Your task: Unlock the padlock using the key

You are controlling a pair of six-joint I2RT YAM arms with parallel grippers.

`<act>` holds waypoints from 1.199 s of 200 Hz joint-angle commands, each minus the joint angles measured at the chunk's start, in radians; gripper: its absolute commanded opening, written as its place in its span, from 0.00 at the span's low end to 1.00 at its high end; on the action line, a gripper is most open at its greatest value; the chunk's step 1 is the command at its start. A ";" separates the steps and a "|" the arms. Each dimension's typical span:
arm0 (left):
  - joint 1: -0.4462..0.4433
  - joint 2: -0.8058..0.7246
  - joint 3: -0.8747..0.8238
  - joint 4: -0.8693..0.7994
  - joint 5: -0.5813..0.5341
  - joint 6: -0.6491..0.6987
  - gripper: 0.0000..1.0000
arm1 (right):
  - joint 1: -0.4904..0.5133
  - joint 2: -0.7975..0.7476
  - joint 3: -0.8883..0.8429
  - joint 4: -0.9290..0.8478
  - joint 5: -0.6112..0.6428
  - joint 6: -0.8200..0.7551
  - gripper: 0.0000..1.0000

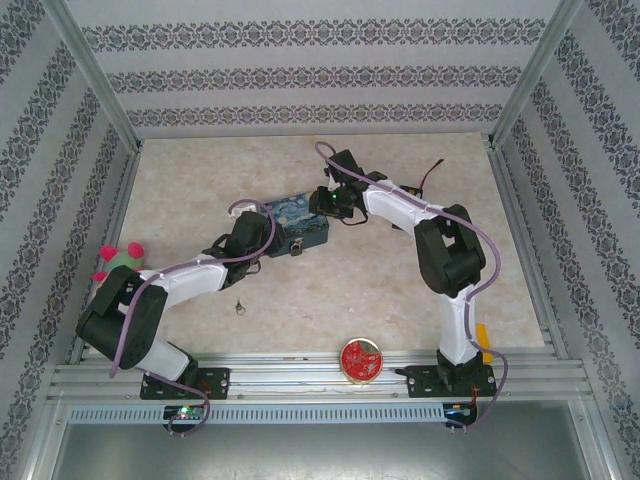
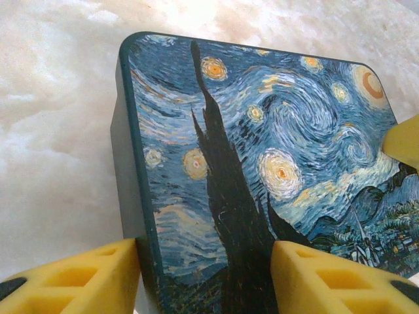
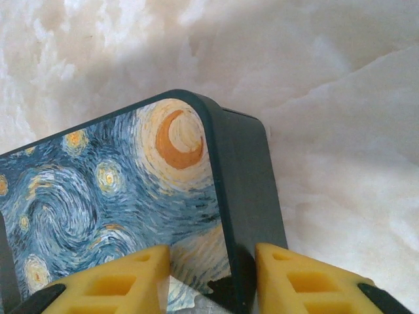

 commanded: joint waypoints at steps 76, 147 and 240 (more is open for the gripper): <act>0.095 0.073 0.069 0.054 0.036 0.028 0.58 | 0.017 0.133 0.184 -0.045 -0.016 -0.003 0.44; 0.099 -0.016 0.051 -0.002 0.007 0.033 0.87 | -0.019 0.033 0.190 -0.131 0.100 -0.083 0.64; 0.270 -0.248 0.056 -0.293 -0.052 0.061 0.99 | 0.193 -0.293 -0.173 -0.179 0.424 -0.028 0.60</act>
